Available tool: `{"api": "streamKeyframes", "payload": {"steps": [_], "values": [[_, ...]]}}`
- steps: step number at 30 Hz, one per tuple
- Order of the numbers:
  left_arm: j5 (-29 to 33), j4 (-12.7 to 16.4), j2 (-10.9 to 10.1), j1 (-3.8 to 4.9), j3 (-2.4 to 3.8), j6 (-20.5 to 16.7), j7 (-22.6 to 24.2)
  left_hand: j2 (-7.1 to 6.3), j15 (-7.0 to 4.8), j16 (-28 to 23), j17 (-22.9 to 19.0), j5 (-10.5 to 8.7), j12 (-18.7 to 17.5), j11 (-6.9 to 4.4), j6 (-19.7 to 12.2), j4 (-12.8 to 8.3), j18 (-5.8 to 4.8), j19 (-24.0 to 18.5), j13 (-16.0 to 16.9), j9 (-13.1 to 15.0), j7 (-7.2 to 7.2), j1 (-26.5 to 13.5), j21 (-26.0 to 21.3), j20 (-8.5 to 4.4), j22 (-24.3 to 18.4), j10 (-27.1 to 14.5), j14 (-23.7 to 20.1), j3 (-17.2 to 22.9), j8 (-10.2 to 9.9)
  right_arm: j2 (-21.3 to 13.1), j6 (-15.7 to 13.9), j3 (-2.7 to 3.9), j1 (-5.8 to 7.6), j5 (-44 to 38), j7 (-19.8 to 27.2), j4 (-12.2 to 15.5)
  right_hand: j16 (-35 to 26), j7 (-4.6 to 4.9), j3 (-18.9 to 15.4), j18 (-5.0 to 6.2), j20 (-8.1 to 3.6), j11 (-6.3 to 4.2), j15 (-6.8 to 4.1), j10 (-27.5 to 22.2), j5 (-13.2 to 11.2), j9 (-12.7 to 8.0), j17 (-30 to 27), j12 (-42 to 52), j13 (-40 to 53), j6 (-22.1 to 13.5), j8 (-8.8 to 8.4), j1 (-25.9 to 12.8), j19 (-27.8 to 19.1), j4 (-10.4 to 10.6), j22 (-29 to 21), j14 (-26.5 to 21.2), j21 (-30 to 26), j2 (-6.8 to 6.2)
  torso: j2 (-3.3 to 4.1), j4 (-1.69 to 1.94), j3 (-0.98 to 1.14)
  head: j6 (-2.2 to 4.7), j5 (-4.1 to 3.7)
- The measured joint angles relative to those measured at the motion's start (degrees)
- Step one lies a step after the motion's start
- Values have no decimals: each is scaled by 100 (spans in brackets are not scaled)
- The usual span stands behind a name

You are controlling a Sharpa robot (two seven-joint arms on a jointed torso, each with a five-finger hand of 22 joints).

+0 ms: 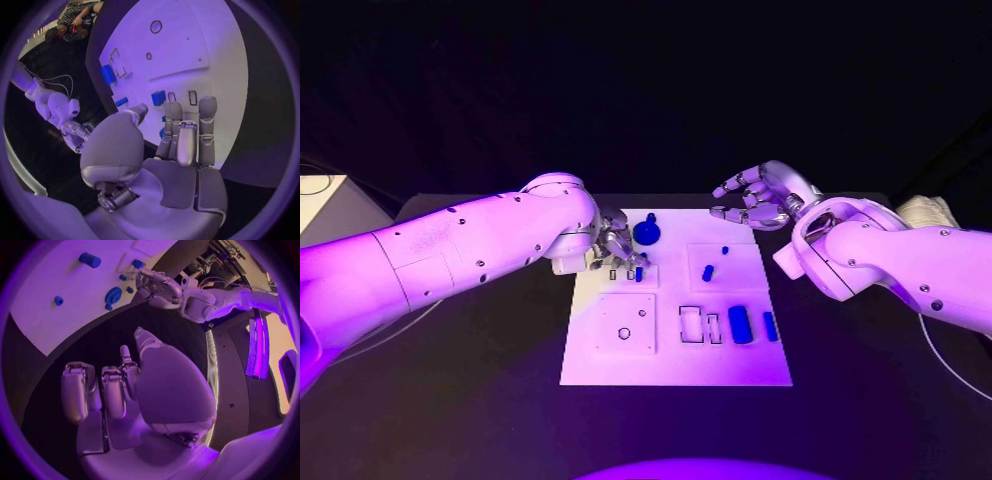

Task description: Assemble the parts on the task board

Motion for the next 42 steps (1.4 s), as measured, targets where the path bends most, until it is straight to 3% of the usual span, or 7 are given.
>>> {"api": "streamKeyframes", "payload": {"steps": [9,27,37,42], "values": [[13,-68,68,-2,-46,77,-9,29,0,22,10,0,0,0,0,0,0,0,-6,38,0,30,21,0,9,0,0,0,14,12,45,0,0,0,-37,-19,0,0,0,0,0,0,0,0,0,0,0,-33,0,0,0,0,0,0,4,0,-53,0,0,2,-2,-30,-43],[96,-170,165,-9,-81,171,-11,90,4,45,37,0,0,-21,0,0,0,0,-21,98,0,137,44,0,44,-20,35,0,60,31,105,0,0,0,-74,-32,0,-1,0,0,0,-21,0,-20,0,1,4,-33,0,0,0,0,0,0,3,0,-53,0,-5,10,0,-62,-55],[190,-244,236,-12,-92,168,-10,304,-25,73,36,0,22,-41,-43,-77,0,0,-78,215,-42,607,111,-1,97,-41,64,372,115,41,131,0,0,-4,-94,-44,0,-1,0,0,0,-21,0,-20,0,-4,3,-33,0,1,0,0,0,0,3,0,-53,0,-3,7,5,-75,-60],[241,-270,244,-12,-93,169,-7,306,-34,73,36,0,22,-41,-43,-126,0,0,-91,248,-42,687,133,-1,103,-41,73,464,127,41,148,0,0,-8,-109,-46,0,-1,0,0,0,-21,0,-20,0,-4,3,-33,0,1,0,0,0,0,2,0,-53,0,-2,6,7,-83,-57]]}}
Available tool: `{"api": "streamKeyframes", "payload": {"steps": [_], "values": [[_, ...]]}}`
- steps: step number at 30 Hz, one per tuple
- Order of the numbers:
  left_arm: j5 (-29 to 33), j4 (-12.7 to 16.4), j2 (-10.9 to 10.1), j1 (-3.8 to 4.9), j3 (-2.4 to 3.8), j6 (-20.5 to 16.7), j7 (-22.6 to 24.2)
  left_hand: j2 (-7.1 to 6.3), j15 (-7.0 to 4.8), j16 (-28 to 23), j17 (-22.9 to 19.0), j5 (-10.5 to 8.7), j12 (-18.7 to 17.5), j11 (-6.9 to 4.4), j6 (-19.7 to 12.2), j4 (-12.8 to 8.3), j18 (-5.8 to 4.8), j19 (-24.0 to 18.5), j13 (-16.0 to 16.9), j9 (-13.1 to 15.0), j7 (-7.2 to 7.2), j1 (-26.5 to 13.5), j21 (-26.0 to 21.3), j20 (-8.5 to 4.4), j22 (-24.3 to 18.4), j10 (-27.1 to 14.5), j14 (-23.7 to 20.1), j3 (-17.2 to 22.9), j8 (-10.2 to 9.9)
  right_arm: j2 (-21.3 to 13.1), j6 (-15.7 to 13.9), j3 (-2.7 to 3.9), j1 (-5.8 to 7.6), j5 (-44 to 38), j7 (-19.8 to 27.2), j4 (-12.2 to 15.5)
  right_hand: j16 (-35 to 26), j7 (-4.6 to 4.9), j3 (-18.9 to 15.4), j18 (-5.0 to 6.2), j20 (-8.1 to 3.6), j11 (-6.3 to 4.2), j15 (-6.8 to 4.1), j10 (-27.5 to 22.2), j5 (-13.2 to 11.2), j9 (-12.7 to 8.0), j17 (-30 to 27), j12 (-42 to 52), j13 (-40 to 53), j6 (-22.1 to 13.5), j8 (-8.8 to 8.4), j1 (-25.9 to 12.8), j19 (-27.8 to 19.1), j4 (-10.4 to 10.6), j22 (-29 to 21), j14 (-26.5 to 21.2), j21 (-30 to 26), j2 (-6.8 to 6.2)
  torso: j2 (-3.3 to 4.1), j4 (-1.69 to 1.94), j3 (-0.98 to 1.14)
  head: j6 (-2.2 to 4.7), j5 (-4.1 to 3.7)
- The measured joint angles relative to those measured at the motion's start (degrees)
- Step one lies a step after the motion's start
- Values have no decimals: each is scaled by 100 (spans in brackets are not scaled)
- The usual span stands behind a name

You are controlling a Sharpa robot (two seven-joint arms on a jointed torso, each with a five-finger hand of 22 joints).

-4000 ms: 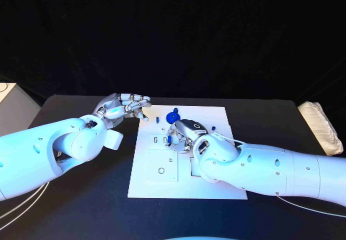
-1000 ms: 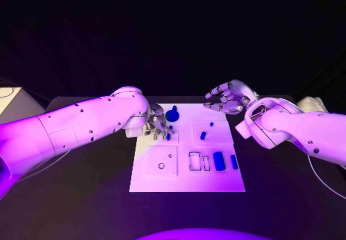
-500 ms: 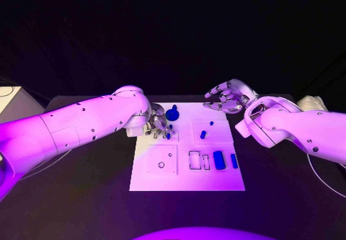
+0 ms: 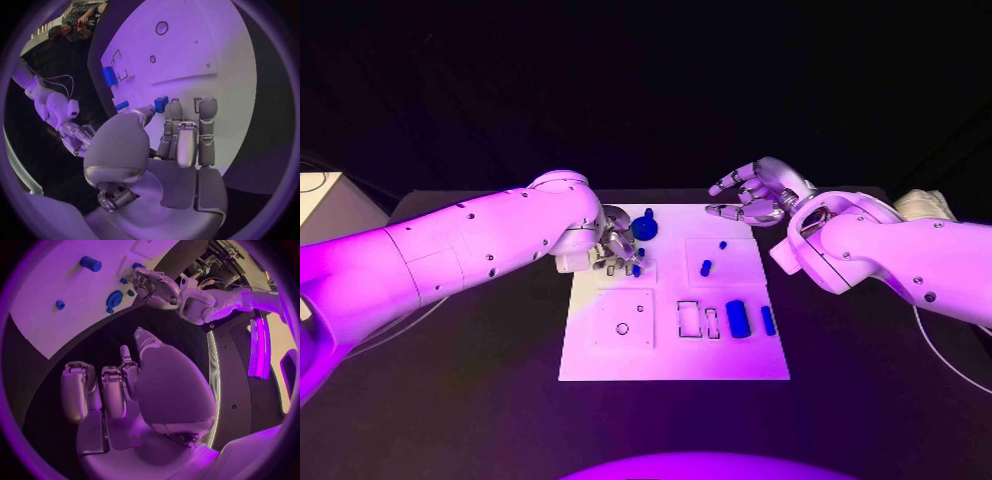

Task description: Assemble the parts on the task board

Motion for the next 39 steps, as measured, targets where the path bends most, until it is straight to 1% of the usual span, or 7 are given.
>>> {"api": "streamKeyframes", "payload": {"steps": [2,9,15,19,20,31,39], "values": [[24,-11,0,0,0,2,1,-39,0,22,0,0,0,0,0,-24,-92,0,-14,21,0,59,0,0,8,0,0,84,8,0,8,0,0,-1,-6,0,0,0,0,0,0,0,0,0,0,0,0,0,0,0,0,0,0,0,0,0,0,0,0,0,1,-4,1],[72,-17,0,5,2,12,4,-102,-51,46,0,-22,0,-45,-32,-276,-93,-22,-51,76,-70,366,57,-22,52,42,51,607,30,0,26,0,0,-2,-13,-1,0,0,0,0,0,0,0,0,0,0,-1,0,0,0,0,0,0,0,-1,0,0,0,0,-2,2,-15,7],[115,-14,-10,0,0,31,4,-242,-51,47,-1,-28,-21,-95,-73,-33,-93,-22,-131,76,-69,468,157,-22,119,74,51,935,191,1,36,0,0,-3,-16,-2,0,0,0,0,0,0,0,0,0,0,-1,0,0,0,0,0,0,0,-1,0,0,0,0,-5,2,-24,8],[159,14,-55,-6,-4,18,8,-440,-51,101,-1,561,-18,-69,-74,-118,-92,16,-122,76,-68,263,296,-55,258,222,51,1128,309,-3,42,0,0,-3,-17,-2,0,0,0,0,0,0,0,0,0,1,-1,0,0,0,0,0,0,0,-1,0,0,0,0,-4,2,-26,8],[171,24,-69,-6,-4,5,11,-482,-51,130,-1,708,16,-69,-68,-317,-92,60,-79,76,-63,186,344,-68,316,264,51,1326,309,-3,42,0,0,-3,-17,-2,0,0,0,0,0,0,0,0,0,1,-1,0,0,0,0,0,0,0,-2,0,0,0,0,-3,2,-26,8],[447,275,-380,-10,11,-507,82,-725,-177,328,-1,2310,446,-175,355,-398,-190,588,466,77,-185,-287,875,-199,1091,901,53,1246,353,-38,43,0,0,-2,-16,5,0,0,17,0,0,0,0,0,0,1,-2,0,0,0,0,0,0,17,-2,0,0,0,-8,7,5,-37,32],[522,484,-597,-7,22,-913,118,-797,-269,404,-1,2928,648,-288,508,-423,-272,832,783,83,-258,-457,1065,-297,1450,1253,36,1222,353,-78,42,0,0,-1,-15,10,0,0,16,0,0,0,0,0,0,1,-2,0,0,0,0,0,0,16,2,0,0,0,-15,16,11,-41,52]]}}
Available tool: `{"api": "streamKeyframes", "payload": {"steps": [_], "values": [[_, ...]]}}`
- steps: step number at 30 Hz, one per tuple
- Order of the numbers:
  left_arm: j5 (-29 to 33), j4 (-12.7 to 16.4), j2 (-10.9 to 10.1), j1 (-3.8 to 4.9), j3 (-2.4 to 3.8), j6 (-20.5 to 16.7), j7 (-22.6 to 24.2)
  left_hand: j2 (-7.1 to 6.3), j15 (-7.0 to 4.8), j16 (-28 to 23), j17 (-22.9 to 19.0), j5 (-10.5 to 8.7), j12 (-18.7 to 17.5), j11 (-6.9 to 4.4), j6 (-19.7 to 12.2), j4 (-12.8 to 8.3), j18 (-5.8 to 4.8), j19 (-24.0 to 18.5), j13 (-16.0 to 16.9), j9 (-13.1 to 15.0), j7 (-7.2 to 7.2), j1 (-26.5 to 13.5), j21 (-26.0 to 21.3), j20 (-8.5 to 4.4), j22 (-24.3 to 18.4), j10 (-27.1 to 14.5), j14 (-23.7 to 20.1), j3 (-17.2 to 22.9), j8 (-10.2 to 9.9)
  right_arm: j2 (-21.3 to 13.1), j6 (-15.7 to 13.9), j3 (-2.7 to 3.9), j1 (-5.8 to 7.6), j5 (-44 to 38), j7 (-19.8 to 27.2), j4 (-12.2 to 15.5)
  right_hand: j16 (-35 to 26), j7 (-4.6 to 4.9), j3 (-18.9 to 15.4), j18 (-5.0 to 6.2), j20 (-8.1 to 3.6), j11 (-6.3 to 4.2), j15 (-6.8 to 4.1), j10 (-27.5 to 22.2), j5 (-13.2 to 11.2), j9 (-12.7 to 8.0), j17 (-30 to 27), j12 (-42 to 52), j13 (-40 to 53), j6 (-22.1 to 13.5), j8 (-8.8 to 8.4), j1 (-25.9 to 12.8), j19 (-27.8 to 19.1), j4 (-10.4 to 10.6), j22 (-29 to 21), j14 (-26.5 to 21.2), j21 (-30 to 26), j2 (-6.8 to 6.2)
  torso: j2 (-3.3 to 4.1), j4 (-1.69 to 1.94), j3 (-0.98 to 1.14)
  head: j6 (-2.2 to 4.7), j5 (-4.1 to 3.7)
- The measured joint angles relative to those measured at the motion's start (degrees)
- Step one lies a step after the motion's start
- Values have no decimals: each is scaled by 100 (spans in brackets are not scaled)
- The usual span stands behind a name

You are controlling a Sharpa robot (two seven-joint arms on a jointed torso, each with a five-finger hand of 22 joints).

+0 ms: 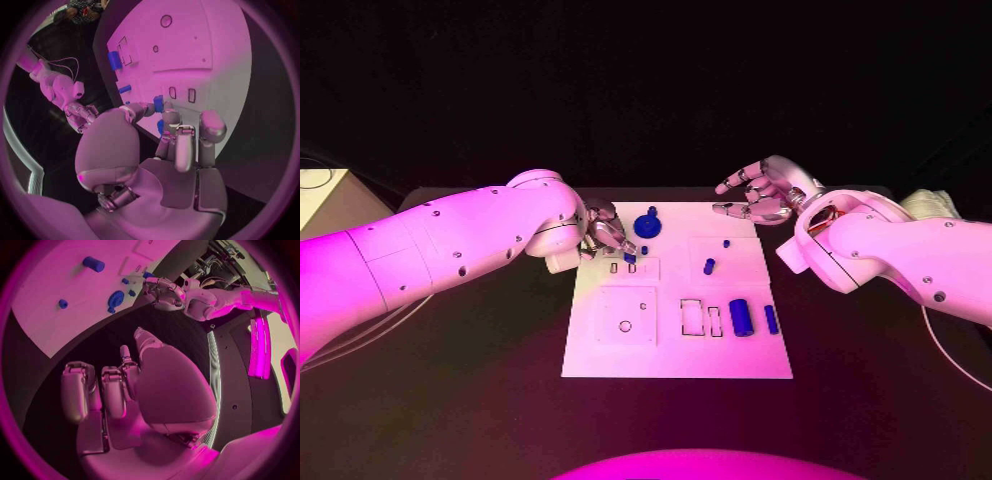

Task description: Assemble the parts on the task board

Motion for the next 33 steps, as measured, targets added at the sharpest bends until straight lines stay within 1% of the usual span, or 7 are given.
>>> {"api": "streamKeyframes", "payload": {"steps": [7,9,10,11,18,30,33], "values": [[-9,40,-20,-4,-34,-199,4,-24,-29,0,0,174,55,-30,59,0,-6,92,91,1,-18,-52,68,-10,133,73,15,0,0,-17,0,0,0,1,0,0,0,0,0,0,0,0,0,0,0,0,0,0,0,0,0,0,0,0,0,0,0,0,-2,3,4,-10,28],[-25,43,-20,-9,-61,-257,4,-22,-29,17,0,194,71,-42,60,-1,-87,92,114,2,-19,-85,88,-10,160,85,15,0,0,-19,0,0,0,2,0,-1,0,0,0,0,0,0,0,0,0,0,0,0,0,0,0,0,0,0,0,0,0,0,-2,3,3,-15,34],[-37,44,-17,-13,-74,-281,4,-32,-29,22,0,213,84,-50,78,0,-87,92,127,89,-37,-105,99,-10,168,93,15,0,-1,-19,0,0,0,2,0,-1,0,0,0,0,0,0,0,0,0,0,0,0,0,0,0,0,0,0,0,0,0,0,-1,3,3,-18,36],[-47,44,-14,-18,-86,-305,4,-45,-29,22,0,222,84,-50,79,0,-87,92,128,438,-37,-118,106,-11,169,93,15,0,-3,-20,0,0,0,2,0,-2,0,0,0,0,0,0,0,0,0,0,0,0,0,0,0,0,0,0,0,0,0,0,1,2,3,-21,41],[-145,22,45,-61,-155,-461,-3,-84,-28,22,0,256,85,-58,89,-1,-86,113,156,454,-47,-157,106,-31,203,140,15,0,-5,-19,1,-1,0,3,0,-4,0,0,0,0,0,0,0,0,0,1,-1,0,0,0,0,0,0,0,-1,0,0,0,8,-6,1,-38,60],[-336,-11,146,-81,-190,-524,-10,-83,-28,22,0,255,84,-68,90,-1,-85,133,156,468,-48,-156,106,-11,212,154,15,0,-15,-14,4,-1,0,4,0,-6,0,0,0,0,0,0,0,0,23,1,-1,0,0,0,0,0,0,0,-2,0,0,0,14,-11,3,-62,85],[-380,-14,165,-89,-196,-518,-10,-83,-28,22,-1,255,84,-67,90,-1,-85,153,155,703,-48,-156,114,-31,225,155,15,0,-27,-13,6,-1,0,4,0,-6,0,0,0,0,0,0,0,0,23,1,-1,0,0,0,0,0,0,0,-2,0,0,0,16,-15,3,-69,90]]}}
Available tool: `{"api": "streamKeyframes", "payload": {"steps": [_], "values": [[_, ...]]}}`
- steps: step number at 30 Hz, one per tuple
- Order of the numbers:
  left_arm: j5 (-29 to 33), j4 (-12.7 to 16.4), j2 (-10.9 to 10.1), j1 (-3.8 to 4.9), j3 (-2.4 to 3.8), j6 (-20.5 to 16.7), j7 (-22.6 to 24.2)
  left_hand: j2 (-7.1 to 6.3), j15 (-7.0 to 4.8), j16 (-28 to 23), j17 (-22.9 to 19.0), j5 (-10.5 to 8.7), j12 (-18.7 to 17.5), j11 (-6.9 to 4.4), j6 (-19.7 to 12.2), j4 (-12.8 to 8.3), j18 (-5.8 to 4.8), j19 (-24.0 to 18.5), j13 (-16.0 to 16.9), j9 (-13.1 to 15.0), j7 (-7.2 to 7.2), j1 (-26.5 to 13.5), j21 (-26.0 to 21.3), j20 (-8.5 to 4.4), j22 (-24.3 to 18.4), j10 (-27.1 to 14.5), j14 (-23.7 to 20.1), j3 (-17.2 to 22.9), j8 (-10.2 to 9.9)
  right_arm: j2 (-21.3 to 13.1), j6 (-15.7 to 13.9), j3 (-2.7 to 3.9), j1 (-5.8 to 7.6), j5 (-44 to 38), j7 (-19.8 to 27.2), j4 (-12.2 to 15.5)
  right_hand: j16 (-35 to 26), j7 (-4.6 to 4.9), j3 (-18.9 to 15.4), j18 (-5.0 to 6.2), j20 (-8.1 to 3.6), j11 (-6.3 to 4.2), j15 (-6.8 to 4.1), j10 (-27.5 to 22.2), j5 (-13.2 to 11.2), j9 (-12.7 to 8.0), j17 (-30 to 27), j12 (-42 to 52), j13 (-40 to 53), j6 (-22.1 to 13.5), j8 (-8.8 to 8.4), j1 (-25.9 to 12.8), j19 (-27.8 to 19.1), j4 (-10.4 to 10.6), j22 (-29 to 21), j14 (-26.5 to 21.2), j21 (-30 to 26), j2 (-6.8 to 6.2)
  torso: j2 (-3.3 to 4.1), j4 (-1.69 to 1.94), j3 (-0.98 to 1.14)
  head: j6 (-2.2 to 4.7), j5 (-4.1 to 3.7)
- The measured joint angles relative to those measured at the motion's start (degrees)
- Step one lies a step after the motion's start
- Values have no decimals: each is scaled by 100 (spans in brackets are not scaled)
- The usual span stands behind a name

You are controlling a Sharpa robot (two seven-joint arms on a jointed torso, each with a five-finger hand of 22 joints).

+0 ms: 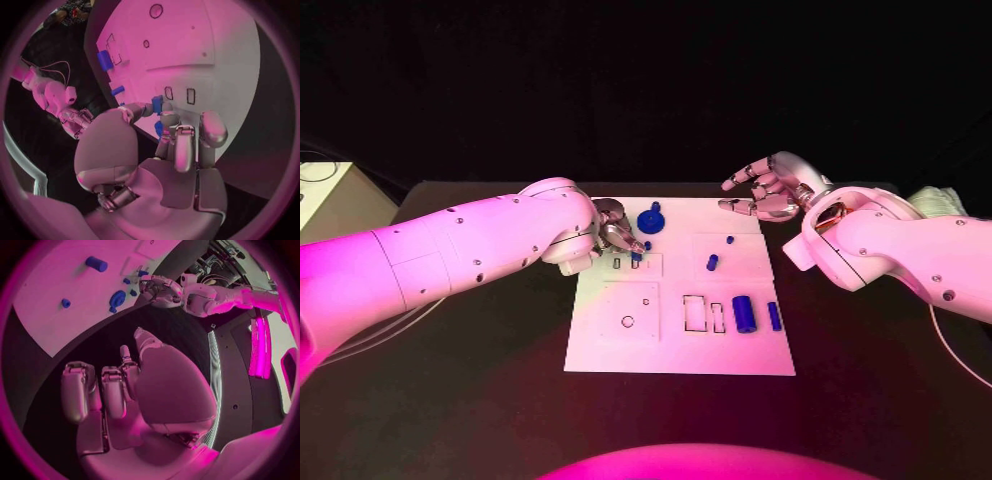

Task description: Assemble the parts on the task board

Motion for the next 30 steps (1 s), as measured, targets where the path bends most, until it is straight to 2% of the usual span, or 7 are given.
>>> {"api": "streamKeyframes", "payload": {"steps": [30], "values": [[-341,-32,9,-8,-16,443,-34,5,-20,-1,0,22,0,9,0,0,1,0,-22,13,0,5,19,0,15,6,-22,0,22,16,22,0,-1,2,0,-20,0,0,0,0,0,0,0,0,0,-4,4,0,0,0,0,0,0,0,-2,0,0,0,-1,9,-7,-69,8]]}}
